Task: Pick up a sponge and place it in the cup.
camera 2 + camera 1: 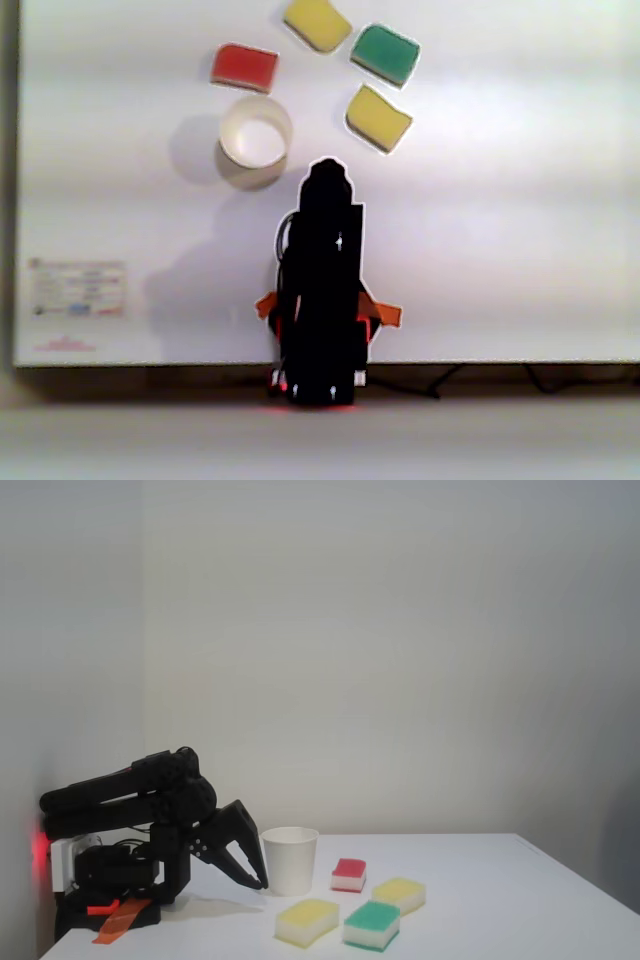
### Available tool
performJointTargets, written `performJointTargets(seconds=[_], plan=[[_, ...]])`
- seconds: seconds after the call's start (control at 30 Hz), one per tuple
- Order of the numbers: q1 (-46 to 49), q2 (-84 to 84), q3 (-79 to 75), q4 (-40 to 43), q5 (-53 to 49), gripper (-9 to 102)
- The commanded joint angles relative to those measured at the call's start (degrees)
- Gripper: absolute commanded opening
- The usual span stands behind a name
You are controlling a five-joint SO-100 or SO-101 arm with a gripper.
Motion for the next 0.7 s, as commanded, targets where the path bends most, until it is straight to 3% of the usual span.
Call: performJointTargets(seconds=[0.0, 0.67], plan=[[0.4, -0.2, -0.2, 4.0, -0.4, 0], [2.4, -0.2, -0.2, 4.0, -0.4, 0]])
